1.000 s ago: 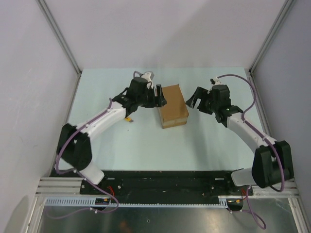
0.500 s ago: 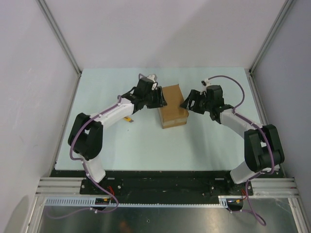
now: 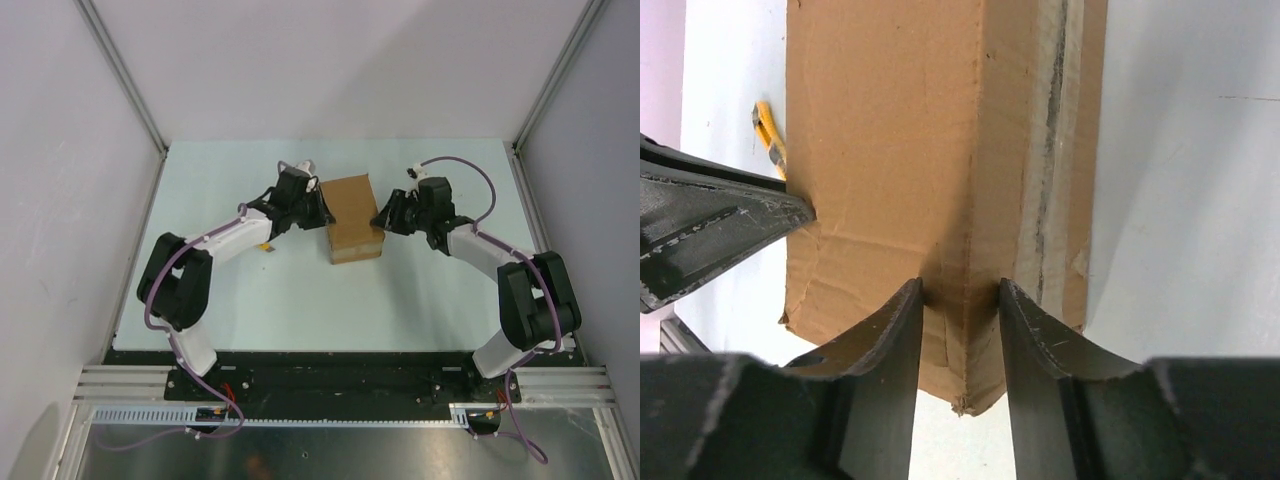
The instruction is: Unpack the express box
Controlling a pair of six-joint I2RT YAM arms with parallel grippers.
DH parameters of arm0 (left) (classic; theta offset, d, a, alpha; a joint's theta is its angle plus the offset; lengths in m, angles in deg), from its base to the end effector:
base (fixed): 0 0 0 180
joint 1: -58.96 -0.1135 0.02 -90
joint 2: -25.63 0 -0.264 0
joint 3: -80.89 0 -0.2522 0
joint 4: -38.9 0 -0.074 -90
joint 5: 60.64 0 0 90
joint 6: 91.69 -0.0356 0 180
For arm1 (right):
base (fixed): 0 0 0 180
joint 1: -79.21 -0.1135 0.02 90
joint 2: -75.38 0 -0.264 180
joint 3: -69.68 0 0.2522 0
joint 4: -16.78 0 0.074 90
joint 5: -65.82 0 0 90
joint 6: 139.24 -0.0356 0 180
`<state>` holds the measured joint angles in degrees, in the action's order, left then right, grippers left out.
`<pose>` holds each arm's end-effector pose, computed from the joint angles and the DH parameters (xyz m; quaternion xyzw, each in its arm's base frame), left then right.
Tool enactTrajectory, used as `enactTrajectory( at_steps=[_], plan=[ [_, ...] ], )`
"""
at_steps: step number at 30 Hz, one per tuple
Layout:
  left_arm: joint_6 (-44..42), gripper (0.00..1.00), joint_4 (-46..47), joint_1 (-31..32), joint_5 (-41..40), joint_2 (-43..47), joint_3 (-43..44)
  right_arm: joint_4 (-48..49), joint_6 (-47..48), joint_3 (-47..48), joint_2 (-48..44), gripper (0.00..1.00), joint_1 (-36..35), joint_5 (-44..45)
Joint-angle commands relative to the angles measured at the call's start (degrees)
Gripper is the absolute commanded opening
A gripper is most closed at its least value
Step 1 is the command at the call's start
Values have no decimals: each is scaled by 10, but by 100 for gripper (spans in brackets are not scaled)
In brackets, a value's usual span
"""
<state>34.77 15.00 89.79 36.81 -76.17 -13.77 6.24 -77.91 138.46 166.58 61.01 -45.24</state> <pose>0.3404 -0.2085 0.2297 -0.0172 0.9060 -0.2812 0.3160 0.3272 0.1210 0.2229 -0.0081 0.8682 0.3340 0.3668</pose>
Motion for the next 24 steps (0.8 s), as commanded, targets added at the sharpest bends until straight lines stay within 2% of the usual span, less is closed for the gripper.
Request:
enactTrajectory(
  at_steps=[1,10,17,21,24],
  plan=[
    [-6,19,-34,-9,-22,1,-43,27,5,10,-27,37,-24,0],
    [-10,19,-35,-12,-23,29,-94,37,3,10,-47,31,-52,13],
    [-4,29,-34,-16,-37,69,-147,37,5,10,-70,31,-76,32],
    [-3,32,-35,-22,-44,85,-175,39,5,10,-73,33,-94,30],
    [9,37,-35,-27,-60,91,-204,39,0,16,-67,38,-116,22]
  ],
)
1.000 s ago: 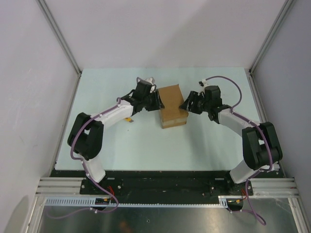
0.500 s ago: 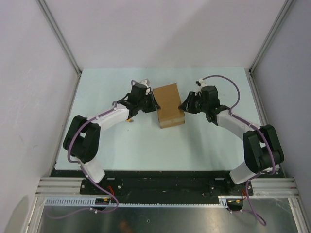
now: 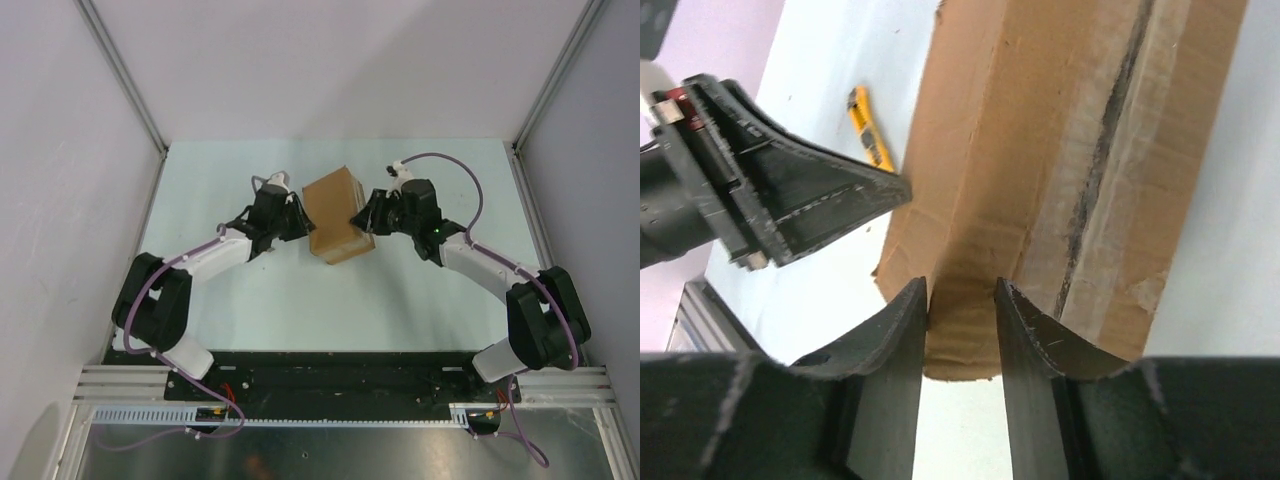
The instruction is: Unpack the express box
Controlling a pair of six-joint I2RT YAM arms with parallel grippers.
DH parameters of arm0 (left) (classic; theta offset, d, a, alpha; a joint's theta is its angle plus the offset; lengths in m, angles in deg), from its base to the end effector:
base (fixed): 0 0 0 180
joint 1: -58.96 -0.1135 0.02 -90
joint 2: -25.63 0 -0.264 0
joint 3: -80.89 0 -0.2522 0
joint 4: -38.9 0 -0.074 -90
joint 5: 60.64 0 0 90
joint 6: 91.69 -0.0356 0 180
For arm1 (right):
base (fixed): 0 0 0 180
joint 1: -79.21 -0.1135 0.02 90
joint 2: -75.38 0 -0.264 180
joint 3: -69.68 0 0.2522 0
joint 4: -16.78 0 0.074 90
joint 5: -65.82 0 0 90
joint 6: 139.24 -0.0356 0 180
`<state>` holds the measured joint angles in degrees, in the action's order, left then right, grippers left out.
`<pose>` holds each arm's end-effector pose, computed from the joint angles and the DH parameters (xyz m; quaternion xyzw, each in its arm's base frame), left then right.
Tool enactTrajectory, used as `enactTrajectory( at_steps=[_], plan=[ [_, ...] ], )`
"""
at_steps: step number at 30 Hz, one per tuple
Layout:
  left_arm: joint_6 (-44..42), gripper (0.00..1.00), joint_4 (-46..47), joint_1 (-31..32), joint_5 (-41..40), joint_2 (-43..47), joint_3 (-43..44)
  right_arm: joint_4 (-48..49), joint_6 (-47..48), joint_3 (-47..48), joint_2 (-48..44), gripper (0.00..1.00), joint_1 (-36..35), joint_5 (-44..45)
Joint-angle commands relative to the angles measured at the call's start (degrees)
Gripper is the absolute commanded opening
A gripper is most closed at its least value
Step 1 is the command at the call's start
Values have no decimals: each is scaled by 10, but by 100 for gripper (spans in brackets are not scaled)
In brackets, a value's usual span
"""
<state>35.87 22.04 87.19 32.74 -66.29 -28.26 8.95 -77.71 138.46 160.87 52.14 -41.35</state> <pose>0.3079 -0.1677 0.2194 -0.0601 0.8962 -0.2605 0.3540 0.2971 0.1637 0.2593 -0.0705 0.8327 0.3602 0.4145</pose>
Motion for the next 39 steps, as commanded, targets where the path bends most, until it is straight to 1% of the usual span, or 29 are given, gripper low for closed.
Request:
enactTrajectory(
  at_steps=[1,2,5,7,8,9,16,19,21,22,24,25,27,28,31,33,35,37,39],
  plan=[
    [1,37,-104,-5,-20,-8,-67,9,-3,19,-9,40,-33,-13],
    [3,38,-105,-8,-20,-9,-80,3,-4,25,-7,45,-48,-1],
    [9,40,-104,-19,-22,-8,-101,-8,-7,34,-9,55,-65,27],
    [9,43,-98,-21,-26,-5,-108,-13,-5,42,-13,58,-79,40],
    [8,43,-97,-22,-26,-3,-113,-19,-4,46,-16,61,-81,49],
    [5,43,-95,-22,-25,-1,-113,-22,-1,51,-22,62,-87,53],
    [4,47,-93,-31,-27,24,-115,-45,0,60,-65,64,-93,122],
    [5,50,-93,-46,-26,53,-120,-58,9,60,-75,65,-94,156],
    [0,52,-94,-62,-23,81,-122,-83,19,60,-76,64,-93,158],
    [-1,56,-94,-68,-23,91,-123,-87,24,60,-79,64,-95,158],
    [-6,60,-94,-90,-26,118,-123,-99,37,60,-80,65,-105,165],
    [-7,66,-94,-99,-28,124,-123,-102,44,60,-81,65,-109,171],
    [-11,70,-94,-126,-30,135,-121,-114,57,60,-87,65,-123,194],
    [-11,74,-98,-134,-33,136,-120,-117,60,61,-89,65,-125,204],
    [4,77,-127,-169,-63,116,-109,-125,65,60,-96,65,-131,217],
    [40,77,-152,-196,-79,99,-94,-132,68,61,-101,65,-133,224],
    [76,77,-170,-215,-73,73,-84,-139,68,60,-103,65,-134,233],
    [101,77,-172,-222,-68,59,-80,-145,71,60,-108,65,-134,242],
    [120,78,-171,-223,-85,38,-65,-154,71,60,-109,65,-134,248]
  ],
)
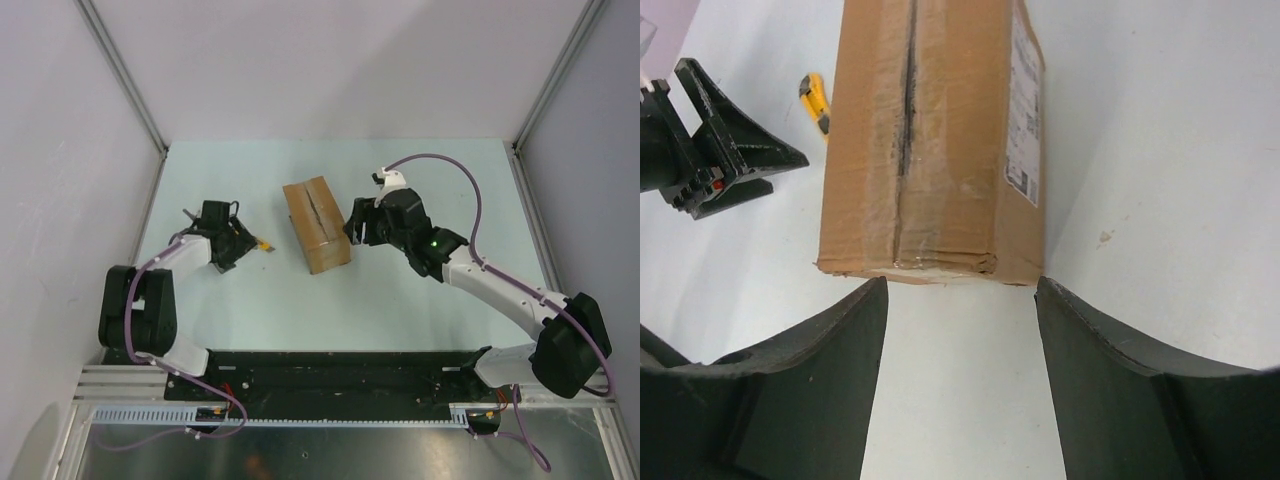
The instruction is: Unpack the express box
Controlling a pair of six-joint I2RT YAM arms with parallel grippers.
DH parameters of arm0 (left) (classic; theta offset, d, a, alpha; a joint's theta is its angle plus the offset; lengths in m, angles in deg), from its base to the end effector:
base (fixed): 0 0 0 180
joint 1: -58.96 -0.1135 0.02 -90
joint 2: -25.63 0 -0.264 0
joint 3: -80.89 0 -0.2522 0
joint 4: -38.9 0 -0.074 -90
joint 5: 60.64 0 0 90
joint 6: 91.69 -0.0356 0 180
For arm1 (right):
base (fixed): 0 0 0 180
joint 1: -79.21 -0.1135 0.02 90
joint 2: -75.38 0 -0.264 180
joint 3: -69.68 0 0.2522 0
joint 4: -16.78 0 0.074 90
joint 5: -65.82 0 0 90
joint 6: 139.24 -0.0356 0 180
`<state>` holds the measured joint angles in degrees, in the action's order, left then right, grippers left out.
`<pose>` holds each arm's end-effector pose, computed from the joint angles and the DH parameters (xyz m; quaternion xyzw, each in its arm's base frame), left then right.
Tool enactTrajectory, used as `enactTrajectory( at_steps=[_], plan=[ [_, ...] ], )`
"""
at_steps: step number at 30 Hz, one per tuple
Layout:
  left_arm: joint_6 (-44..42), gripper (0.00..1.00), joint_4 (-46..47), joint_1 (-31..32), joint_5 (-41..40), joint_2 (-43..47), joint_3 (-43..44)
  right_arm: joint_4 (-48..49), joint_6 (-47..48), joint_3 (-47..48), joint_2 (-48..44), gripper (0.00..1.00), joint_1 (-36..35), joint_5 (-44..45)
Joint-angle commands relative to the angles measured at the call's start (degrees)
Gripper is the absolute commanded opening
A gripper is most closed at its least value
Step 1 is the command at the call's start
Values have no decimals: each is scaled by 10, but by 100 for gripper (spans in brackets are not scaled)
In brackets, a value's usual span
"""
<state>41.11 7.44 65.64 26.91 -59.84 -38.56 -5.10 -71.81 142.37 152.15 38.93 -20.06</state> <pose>0.2868 -0.0321 0.1792 -0.3026 0.9080 -0.1024 0.2712 0.2378 0.1982 0.3046 -0.1116 0.8401 0.2503 0.4680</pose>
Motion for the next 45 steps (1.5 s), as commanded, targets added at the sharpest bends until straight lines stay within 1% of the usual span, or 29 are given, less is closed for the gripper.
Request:
enactTrajectory(
  at_steps=[1,4,9,12,13,14,18,22,28,31,35,40,43,45],
  plan=[
    [73,78,-24,-7,-33,-34,44,-17,12,21,-24,65,-2,40],
    [82,77,-26,-7,-58,-66,79,-28,12,21,-29,65,-2,40],
    [86,74,-38,-8,-70,-111,129,-47,13,19,-30,65,-2,49],
    [93,73,-62,-7,-89,-131,157,-52,13,15,-32,66,-2,61],
    [95,73,-90,-7,-95,-151,167,-53,12,14,-34,66,-2,65],
    [95,72,-104,-8,-105,-160,190,-52,12,12,-36,65,-2,66],
    [99,68,-161,-8,-125,-190,229,-51,12,0,-46,66,-2,77],
    [103,67,-174,-7,-130,-205,248,-52,10,-15,-51,66,4,90],
    [89,63,-219,-7,-132,-251,327,-56,9,-25,-57,66,32,85],
    [81,63,-239,-7,-141,-266,349,-57,9,-30,-62,66,48,77],
    [76,62,-247,-6,-142,-279,356,-56,7,-36,-64,66,77,63],
    [77,56,-260,-5,-148,-285,343,-53,4,-37,-63,67,99,46],
    [88,51,-260,-5,-149,-290,340,-54,2,-37,-63,67,105,43],
    [87,46,-261,-5,-144,-294,342,-54,2,-39,-64,66,107,41]
  ],
)
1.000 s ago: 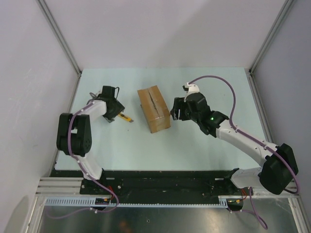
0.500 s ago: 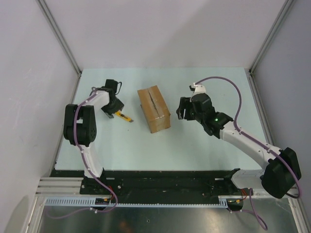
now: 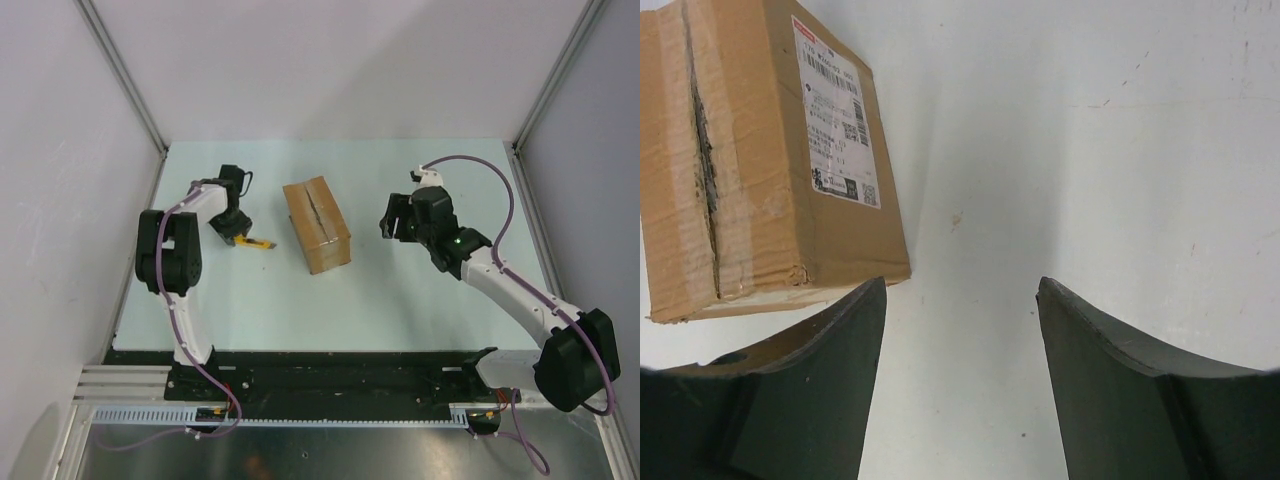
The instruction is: Unpack the express box
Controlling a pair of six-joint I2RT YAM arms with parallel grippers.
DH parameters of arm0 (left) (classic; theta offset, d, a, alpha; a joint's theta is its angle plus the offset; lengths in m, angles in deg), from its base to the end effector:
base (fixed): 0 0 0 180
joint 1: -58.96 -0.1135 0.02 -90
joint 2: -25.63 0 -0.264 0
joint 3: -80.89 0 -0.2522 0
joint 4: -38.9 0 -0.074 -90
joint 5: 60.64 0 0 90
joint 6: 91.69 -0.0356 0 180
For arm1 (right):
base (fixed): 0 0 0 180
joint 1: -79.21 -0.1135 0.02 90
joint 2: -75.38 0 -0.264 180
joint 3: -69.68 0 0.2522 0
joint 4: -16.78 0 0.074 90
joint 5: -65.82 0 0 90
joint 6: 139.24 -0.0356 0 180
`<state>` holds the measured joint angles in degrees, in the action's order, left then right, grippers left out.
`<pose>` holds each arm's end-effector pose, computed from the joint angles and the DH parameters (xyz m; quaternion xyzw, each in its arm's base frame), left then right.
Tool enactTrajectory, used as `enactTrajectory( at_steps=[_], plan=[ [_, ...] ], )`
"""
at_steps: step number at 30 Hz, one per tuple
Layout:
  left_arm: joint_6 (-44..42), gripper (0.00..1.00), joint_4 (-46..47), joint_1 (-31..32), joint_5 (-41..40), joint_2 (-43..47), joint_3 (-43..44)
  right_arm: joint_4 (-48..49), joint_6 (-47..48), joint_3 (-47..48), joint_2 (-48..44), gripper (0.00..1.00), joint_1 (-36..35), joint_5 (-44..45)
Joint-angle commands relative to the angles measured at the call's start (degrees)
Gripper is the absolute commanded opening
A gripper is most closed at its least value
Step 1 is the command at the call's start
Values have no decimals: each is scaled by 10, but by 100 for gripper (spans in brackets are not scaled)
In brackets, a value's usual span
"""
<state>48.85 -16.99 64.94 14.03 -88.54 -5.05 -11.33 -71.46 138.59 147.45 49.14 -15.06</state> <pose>0.3900 -0.0314 0.1625 -0.3880 0.9041 0.0594 0.1691 0.2485 0.1373 0.2941 -0.0206 0.8694 0.1532 0.4693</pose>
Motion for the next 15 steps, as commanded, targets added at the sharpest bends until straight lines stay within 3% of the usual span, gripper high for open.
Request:
enactTrajectory(
  at_steps=[1,8,15],
  plan=[
    [8,45,-16,2,-15,-9,12,9,-3,-1,-17,67,5,-10],
    [-6,38,-16,2,-23,-6,14,5,-8,-2,-21,67,7,-7],
    [-60,25,-10,5,-6,6,35,13,-6,-2,-32,66,7,-18]
  ],
)
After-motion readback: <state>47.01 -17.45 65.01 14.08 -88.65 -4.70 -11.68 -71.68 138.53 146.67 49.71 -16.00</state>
